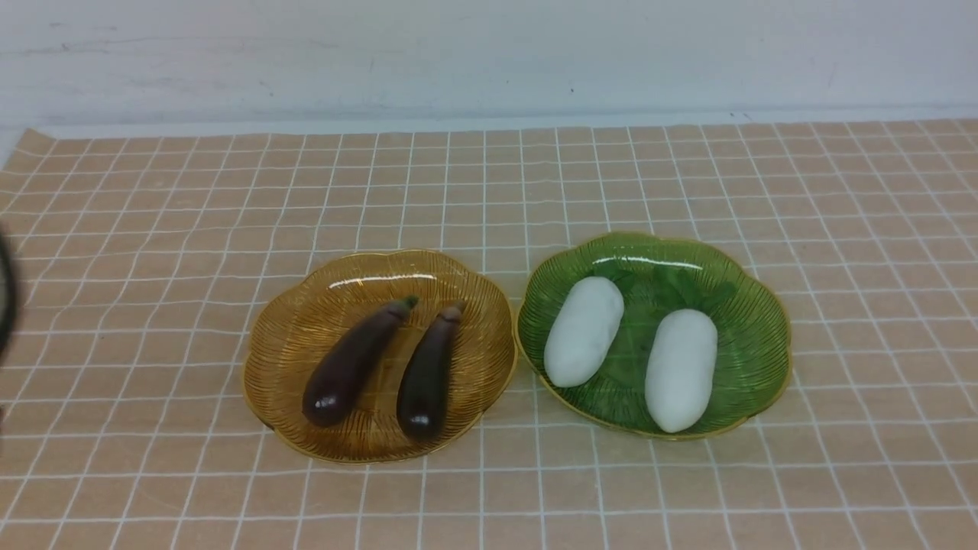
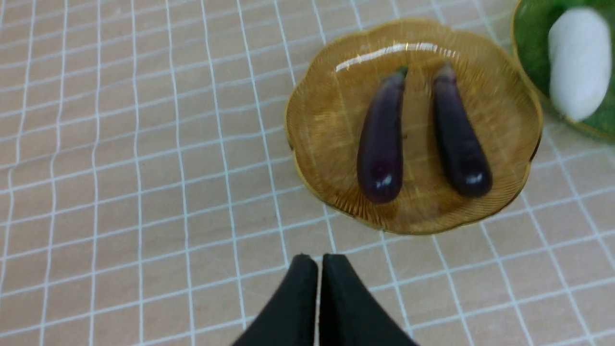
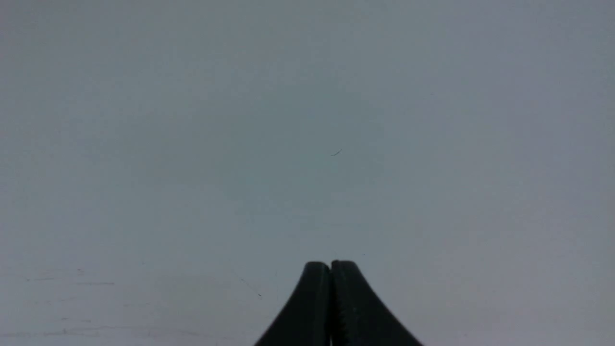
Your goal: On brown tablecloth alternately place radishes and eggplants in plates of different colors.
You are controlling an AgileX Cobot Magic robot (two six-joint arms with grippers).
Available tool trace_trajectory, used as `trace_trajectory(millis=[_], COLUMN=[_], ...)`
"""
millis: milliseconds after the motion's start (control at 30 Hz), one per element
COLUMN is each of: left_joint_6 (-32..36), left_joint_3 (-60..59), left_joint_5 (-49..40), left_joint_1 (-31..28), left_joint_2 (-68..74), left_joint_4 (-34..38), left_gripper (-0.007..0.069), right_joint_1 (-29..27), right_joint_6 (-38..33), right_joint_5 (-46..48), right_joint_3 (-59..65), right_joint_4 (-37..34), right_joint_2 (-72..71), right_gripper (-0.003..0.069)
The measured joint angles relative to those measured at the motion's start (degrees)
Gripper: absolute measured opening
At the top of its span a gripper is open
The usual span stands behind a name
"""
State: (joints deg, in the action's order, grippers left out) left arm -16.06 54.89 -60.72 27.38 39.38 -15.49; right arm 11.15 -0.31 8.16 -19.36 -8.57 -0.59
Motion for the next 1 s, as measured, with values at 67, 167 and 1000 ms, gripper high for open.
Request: trace_trajectory(millis=[67, 167, 1000], left_joint_6=[-0.44, -0.85, -2.96], left_joint_3=[-2.7, -7.65, -22.48], left_joint_5=[1.96, 5.95, 15.75], left_joint_1=[0.0, 0.0, -0.69], left_joint_2=[-4.53, -12.43, -27.07], left_joint_4=[-0.18, -0.3, 0.88], left_gripper=[-0.0004, -0.0004, -0.0004], right_joint_1=[0.0, 0.0, 0.0], right_joint_6=[0.0, 0.0, -0.06], right_joint_5=[-0.1, -0.14, 0.07], right_joint_3=[0.19, 0.18, 0.18], right_joint_4=[0.0, 0.0, 0.0], right_joint_2=[0.0, 0.0, 0.0], right_gripper=[-0.0015, -0.0015, -0.0015])
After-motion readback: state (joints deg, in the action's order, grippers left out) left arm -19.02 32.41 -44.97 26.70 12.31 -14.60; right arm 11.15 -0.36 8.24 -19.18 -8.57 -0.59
